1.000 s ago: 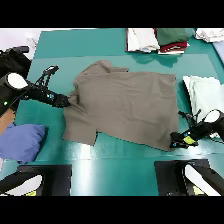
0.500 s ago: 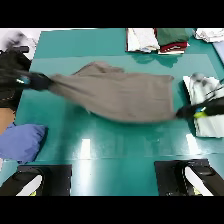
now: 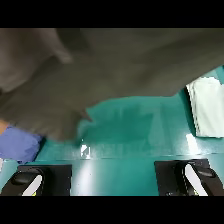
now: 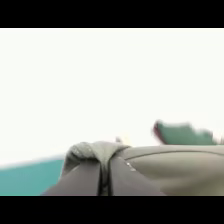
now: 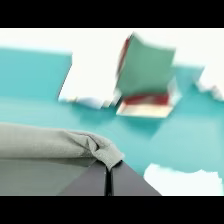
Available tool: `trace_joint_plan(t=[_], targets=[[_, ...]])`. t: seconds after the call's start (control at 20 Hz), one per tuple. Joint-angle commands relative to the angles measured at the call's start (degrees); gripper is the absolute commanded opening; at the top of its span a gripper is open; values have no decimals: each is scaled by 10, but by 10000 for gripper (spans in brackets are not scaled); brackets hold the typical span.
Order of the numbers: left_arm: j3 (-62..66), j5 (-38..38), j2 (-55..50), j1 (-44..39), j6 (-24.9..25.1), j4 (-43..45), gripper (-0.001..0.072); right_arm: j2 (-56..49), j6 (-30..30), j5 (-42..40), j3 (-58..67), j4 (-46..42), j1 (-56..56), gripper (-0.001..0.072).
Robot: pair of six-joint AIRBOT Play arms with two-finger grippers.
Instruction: Fold the shirts.
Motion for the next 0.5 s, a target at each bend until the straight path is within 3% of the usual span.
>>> trace_joint_plan(t=[0.0,0.3,0.45], targets=[[47,8,1,1,-15,7,27,-31,-5,28,104,8,-22,15],[9,-190,-144,1,-14,6,29,-166,5,108,117,2,72,15],[-80,-198,-241,1,-14,6,30,-237,16,110,26,-34,114,14]])
